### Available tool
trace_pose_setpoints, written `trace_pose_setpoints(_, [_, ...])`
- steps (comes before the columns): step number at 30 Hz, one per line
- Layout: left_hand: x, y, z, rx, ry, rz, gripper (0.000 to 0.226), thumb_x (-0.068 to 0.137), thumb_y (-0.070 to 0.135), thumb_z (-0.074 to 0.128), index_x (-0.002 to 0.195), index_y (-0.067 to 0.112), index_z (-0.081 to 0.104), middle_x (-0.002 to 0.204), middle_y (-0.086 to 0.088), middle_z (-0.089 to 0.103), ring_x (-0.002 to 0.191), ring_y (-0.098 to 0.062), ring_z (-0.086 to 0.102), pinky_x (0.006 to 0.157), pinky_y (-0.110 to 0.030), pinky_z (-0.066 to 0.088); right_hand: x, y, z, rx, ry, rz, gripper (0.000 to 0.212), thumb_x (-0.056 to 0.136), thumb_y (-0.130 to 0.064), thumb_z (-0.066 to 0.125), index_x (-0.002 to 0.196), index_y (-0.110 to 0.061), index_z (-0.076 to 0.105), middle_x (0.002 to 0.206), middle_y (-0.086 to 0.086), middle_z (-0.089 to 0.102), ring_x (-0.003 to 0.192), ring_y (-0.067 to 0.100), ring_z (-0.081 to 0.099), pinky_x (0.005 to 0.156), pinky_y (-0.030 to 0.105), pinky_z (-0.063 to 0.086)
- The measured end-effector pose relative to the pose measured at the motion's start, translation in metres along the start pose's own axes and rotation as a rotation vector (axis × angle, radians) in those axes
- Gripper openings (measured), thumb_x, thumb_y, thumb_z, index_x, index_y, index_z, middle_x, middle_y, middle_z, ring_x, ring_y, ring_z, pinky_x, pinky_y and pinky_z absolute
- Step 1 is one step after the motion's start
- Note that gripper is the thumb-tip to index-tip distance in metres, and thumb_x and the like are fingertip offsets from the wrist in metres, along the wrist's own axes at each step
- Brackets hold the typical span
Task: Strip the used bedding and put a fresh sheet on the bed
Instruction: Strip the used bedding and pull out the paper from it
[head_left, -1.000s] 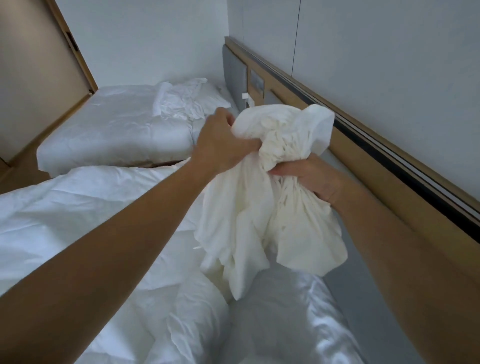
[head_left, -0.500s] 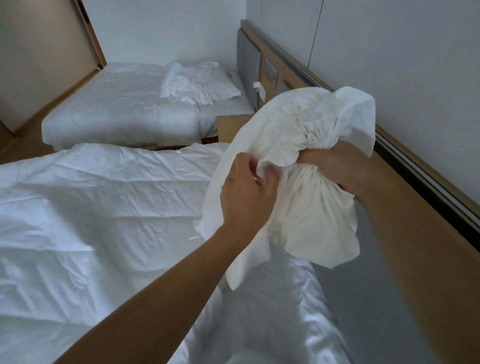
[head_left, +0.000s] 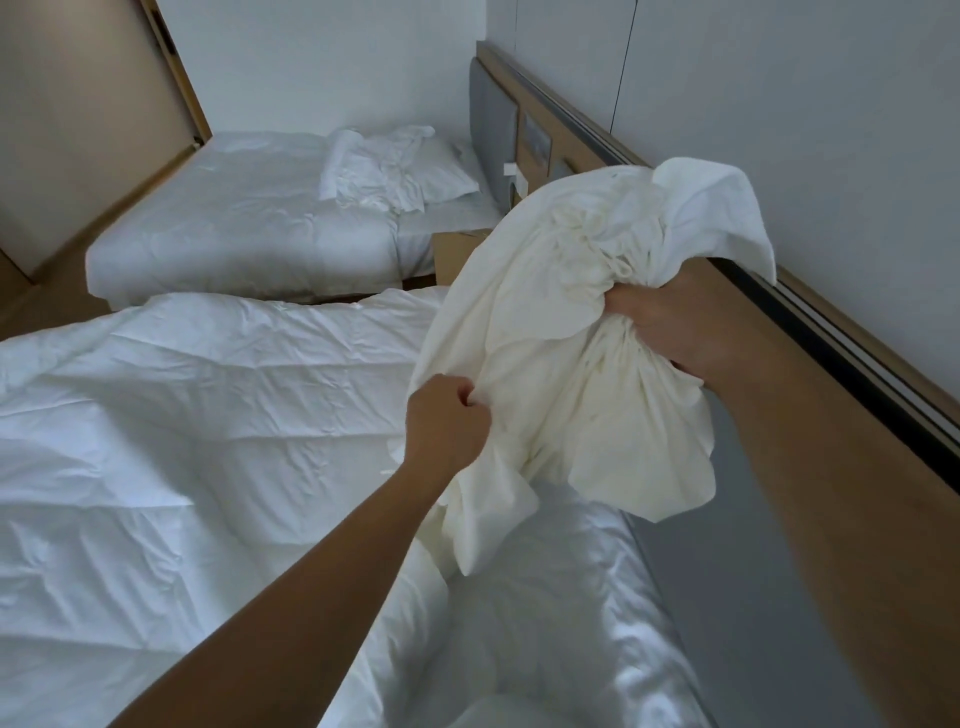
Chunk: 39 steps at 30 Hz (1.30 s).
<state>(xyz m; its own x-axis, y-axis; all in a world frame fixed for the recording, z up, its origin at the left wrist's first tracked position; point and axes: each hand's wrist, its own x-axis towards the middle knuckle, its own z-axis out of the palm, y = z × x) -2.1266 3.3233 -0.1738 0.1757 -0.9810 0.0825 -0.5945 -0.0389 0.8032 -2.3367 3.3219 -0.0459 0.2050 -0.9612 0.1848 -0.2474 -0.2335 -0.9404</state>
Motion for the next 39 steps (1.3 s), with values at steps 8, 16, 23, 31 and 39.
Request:
trace_pose_setpoints(8, [0.022,0.056,-0.043,-0.459,0.174,-0.03,0.034,0.084,-0.01,0.038,0.075,0.006,0.066,0.068,-0.004,0.059,0.056,-0.004,0.05,0.051,-0.021,0.041,0.011,0.009,-0.008,-0.074,0.102,-0.027,0.018,0.096,-0.015,0.063,0.106,-0.031,0.063,0.091,-0.027,0.063,0.071,-0.025,0.056,0.059,-0.003,0.039])
trace_pose_setpoints(16, [0.049,0.105,-0.095,0.094,0.161,0.633,0.052,0.071,0.058,0.078,0.105,0.032,0.048,0.073,0.018,0.055,0.067,-0.004,0.055,0.058,-0.017,0.038,0.052,-0.001,-0.021,-0.025,0.338,-0.086,0.025,0.079,-0.041,0.066,0.104,-0.042,0.069,0.108,-0.021,0.071,0.103,-0.002,0.064,0.094,0.024,0.05])
trace_pose_setpoints(23, [0.031,-0.035,-0.028,0.418,-0.072,0.067,0.019,0.082,0.019,0.063,0.066,0.022,0.052,0.068,0.006,0.054,0.065,-0.019,0.055,0.051,-0.024,0.034,0.043,0.011,-0.039,0.043,0.426,-0.054,0.026,0.08,-0.036,0.064,0.091,-0.059,0.068,0.096,-0.033,0.069,0.09,-0.011,0.065,0.077,0.015,0.049])
trace_pose_setpoints(31, [0.008,-0.068,-0.056,0.424,0.223,0.054,0.031,0.082,0.0,0.054,0.056,0.009,0.041,0.056,-0.005,0.045,0.056,-0.028,0.045,0.051,-0.032,0.027,0.024,0.014,-0.051,0.07,0.394,-0.048,0.03,0.087,-0.026,0.064,0.093,-0.054,0.071,0.098,-0.032,0.07,0.094,-0.011,0.064,0.077,0.005,0.048])
trace_pose_setpoints(39, [-0.035,-0.006,-0.074,-0.161,0.235,0.035,0.045,0.07,-0.014,0.04,0.066,0.02,0.069,0.061,0.006,0.064,0.06,-0.012,0.06,0.057,-0.03,0.047,0.02,0.02,-0.035,-0.064,0.259,-0.04,0.028,0.097,-0.04,0.058,0.123,-0.049,0.053,0.127,-0.019,0.059,0.12,0.009,0.055,0.112,0.04,0.041])
